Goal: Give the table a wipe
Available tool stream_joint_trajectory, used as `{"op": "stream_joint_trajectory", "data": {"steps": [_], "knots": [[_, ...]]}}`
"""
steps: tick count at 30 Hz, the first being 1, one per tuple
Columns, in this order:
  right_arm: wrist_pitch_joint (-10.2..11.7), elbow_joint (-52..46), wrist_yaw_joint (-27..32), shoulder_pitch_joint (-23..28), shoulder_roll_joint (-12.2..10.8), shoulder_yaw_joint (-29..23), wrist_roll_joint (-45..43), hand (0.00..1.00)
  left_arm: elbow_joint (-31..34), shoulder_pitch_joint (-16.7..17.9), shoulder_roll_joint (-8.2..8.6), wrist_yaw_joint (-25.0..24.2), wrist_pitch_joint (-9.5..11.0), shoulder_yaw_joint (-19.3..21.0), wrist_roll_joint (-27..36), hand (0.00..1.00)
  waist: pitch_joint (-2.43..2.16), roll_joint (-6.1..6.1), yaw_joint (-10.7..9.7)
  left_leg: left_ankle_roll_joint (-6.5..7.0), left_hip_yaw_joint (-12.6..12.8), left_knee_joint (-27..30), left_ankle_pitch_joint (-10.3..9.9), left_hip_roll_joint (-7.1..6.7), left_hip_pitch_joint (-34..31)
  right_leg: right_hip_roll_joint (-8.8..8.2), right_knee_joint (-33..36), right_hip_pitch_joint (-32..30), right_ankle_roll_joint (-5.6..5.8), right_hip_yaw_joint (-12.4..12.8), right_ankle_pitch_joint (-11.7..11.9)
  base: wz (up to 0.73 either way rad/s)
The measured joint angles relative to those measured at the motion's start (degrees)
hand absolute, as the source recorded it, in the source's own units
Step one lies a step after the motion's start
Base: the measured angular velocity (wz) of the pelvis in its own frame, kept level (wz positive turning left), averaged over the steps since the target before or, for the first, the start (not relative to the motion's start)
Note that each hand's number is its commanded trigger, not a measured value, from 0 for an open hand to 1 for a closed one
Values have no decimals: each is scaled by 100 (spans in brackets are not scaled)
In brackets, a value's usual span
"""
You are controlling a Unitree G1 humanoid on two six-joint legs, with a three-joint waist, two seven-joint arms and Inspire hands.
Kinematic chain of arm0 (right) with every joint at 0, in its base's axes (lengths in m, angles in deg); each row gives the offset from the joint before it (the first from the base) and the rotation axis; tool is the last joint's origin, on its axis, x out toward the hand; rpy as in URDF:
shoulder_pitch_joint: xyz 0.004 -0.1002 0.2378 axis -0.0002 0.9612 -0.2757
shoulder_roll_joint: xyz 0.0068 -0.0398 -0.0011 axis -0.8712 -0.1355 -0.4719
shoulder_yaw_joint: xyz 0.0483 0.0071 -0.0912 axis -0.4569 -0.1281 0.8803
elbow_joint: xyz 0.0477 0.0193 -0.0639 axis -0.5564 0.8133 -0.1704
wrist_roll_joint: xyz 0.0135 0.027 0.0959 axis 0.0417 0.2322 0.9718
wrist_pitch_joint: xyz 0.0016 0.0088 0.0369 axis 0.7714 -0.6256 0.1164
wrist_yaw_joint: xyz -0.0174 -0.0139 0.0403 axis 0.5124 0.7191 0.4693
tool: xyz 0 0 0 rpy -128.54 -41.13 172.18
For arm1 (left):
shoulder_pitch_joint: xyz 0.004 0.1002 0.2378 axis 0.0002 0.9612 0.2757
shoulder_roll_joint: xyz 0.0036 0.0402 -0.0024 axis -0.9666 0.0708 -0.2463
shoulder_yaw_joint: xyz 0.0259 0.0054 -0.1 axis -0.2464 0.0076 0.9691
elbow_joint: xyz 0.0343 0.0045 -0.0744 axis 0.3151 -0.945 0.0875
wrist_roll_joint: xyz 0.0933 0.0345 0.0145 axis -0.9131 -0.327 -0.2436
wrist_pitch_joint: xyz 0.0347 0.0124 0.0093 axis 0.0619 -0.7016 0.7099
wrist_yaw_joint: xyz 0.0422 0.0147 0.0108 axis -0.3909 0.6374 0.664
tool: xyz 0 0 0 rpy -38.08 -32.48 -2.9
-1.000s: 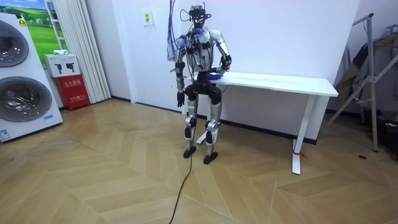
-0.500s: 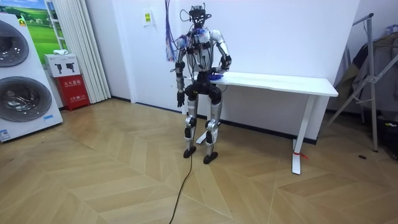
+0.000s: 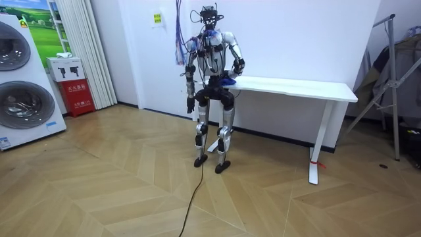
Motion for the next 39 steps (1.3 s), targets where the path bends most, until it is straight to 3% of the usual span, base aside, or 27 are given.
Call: {"op": "stream_joint_trajectory", "data": {"steps": [7,10,11,15,18,21,24,30,33,37,39], "knots": [[-14,79,-74,-54,-1,-59,49,100,4,4,19,27,-2,226,-2,0,8,16,4,6,-77,-16,2,-32,69,-27,2,112,38,-28,-23,6],[-20,238,-164,-282,-4,-64,257,100,4,30,72,39,-31,216,1,0,47,74,27,22,-88,-10,12,-49,91,-37,3,147,38,-27,-23,0],[-56,385,-206,-445,-26,-60,439,100,3,34,130,42,-61,215,2,0,64,117,51,26,-85,-10,14,-55,129,-45,3,181,38,-27,-23,0],[-359,715,-463,-922,-258,-237,739,100,7,53,237,104,-120,237,-9,0,49,158,185,28,-81,-9,19,-55,162,-41,2,206,40,-18,-25,-1],[-646,1396,-477,-1631,-553,-898,865,100,160,240,361,164,-293,470,-8,0,37,167,256,49,-92,-8,33,-78,167,-64,0,222,44,-42,-27,3],[-940,2080,-434,-2145,-562,-1600,1380,100,171,326,366,167,-443,559,-11,0,29,149,305,77,-152,17,54,-116,162,-111,0,251,75,-151,-47,19],[-1032,2609,-232,-2341,-480,-2194,1794,100,187,520,312,160,-627,808,-13,0,19,120,296,78,-224,35,54,-124,169,-126,3,276,85,-238,-53,18],[-1118,3364,-33,-1994,-199,-3046,1839,100,392,937,273,98,-789,1325,-39,0,14,90,41,81,-307,89,55,-182,133,-200,-6,349,165,-426,-102,21],[-1025,3429,217,-1453,-178,-3667,1892,100,653,1169,234,91,-787,1718,-210,0,4,69,-177,81,-279,87,55,-202,280,-243,-2,523,189,-492,-116,12],[-848,3939,354,-1296,-148,-4192,1901,100,884,1240,183,111,-739,1952,-221,0,-19,36,-409,82,-272,94,55,-206,342,-271,-1,633,193,-473,-119,13],[-842,4069,458,-1127,-147,-4475,1881,100,956,1239,163,115,-671,2036,-209,0,-48,26,-440,191,-175,82,-13,-205,398,-276,8,665,271,-468,-169,-3]]}}
